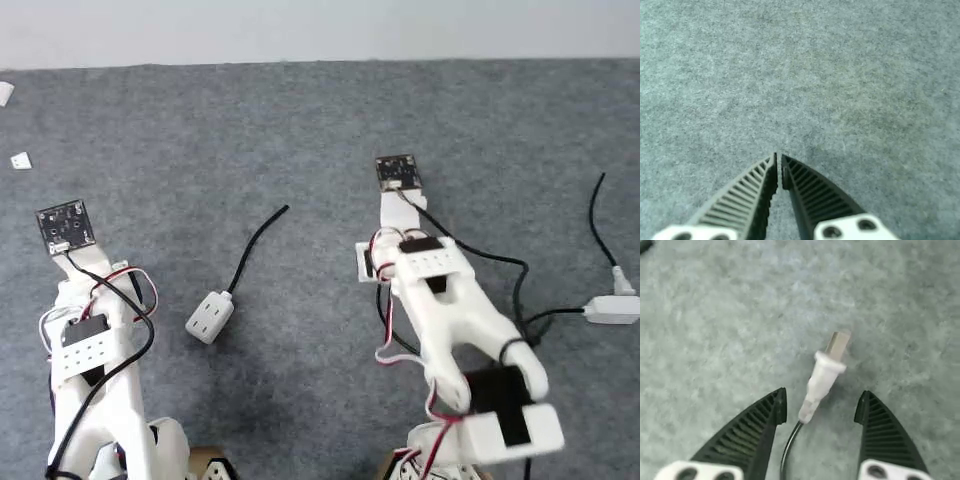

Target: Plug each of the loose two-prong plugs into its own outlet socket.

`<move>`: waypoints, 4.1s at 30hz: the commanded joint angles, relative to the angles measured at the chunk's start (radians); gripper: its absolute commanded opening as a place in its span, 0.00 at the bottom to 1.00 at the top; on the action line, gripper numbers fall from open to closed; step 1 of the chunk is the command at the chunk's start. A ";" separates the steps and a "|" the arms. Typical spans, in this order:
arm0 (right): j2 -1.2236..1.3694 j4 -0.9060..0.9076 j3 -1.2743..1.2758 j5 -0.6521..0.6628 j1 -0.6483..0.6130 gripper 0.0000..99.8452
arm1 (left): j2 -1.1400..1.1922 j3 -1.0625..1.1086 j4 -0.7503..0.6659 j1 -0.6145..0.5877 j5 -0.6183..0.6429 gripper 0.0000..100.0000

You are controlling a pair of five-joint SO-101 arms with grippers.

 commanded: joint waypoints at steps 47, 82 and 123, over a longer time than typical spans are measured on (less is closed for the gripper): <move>0.105 1.030 -0.443 1.416 -0.268 0.19 | -0.020 -0.002 -0.031 0.005 -0.005 0.02; -0.321 0.710 0.124 0.621 -0.001 0.01 | -0.018 -0.002 -0.031 0.003 -0.005 0.02; 0.120 0.357 -0.270 -0.189 0.076 0.01 | -0.018 -0.002 -0.029 0.003 -0.005 0.02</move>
